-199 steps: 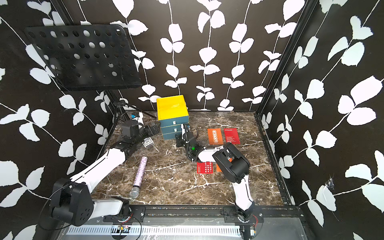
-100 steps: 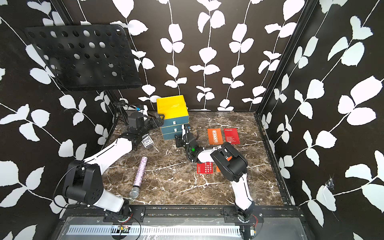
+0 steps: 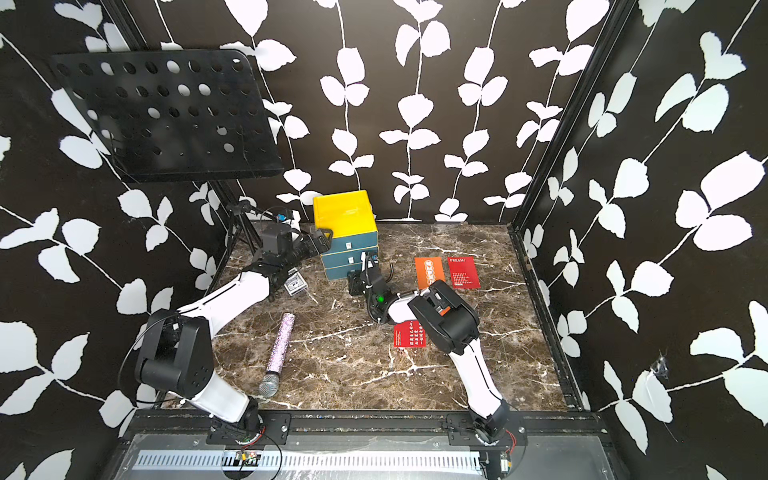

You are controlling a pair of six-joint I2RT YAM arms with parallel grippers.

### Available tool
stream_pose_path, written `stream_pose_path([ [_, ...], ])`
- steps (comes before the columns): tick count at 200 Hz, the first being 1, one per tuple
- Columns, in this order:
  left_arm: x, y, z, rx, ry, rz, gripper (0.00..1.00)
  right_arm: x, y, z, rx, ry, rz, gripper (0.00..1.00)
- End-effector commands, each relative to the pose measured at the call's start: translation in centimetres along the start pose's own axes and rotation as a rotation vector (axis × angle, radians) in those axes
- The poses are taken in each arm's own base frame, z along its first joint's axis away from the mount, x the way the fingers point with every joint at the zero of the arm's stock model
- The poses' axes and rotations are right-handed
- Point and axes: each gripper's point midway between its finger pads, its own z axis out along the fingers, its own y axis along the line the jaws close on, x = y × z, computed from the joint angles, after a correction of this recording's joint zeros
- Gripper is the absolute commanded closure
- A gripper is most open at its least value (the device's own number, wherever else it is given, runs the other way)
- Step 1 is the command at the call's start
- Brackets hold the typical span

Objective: Take the postcards out of the drawer
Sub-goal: Open the drawer in the storage box.

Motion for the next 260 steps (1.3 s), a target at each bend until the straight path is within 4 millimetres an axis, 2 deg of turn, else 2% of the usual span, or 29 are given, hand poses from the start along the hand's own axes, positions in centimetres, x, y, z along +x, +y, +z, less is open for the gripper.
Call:
stream_pose_path([
  [1,-2.0,-1.3,-0.2,0.043,-0.044,0.014,0.01,-1.8,0.4,0.8,-0.028,-0.068,0.052,0.61],
  [13,-2.1,-1.3,-0.2,0.044,-0.045,0.015,0.01,-1.8,0.2,1.1,-0.030,-0.070,0.064,0.70],
  [27,-2.1,-1.3,-0.2,0.044,-0.046,0.015,0.01,-1.9,-0.1,1.2,-0.024,-0.077,0.075,0.86],
  [45,-2.1,-1.3,-0.2,0.045,-0.047,0.016,0.01,-2.3,-0.3,0.8,-0.018,-0.095,0.077,1.00],
  [78,-2.0,-1.3,-0.1,0.045,-0.047,0.012,0.01,-2.7,0.4,-0.3,-0.040,-0.089,0.062,1.00],
  [135,-2.1,-1.5,-0.4,0.057,-0.052,-0.003,0.01,-1.5,0.9,-3.4,-0.058,-0.052,0.053,1.00],
  [215,-2.3,-1.6,-1.2,0.057,-0.060,-0.001,0.01,3.4,2.8,-10.4,-0.064,0.090,0.020,1.00],
  [260,-2.2,-1.9,-1.4,0.067,-0.056,-0.011,0.01,5.8,3.9,-13.3,-0.062,0.168,0.018,1.00],
])
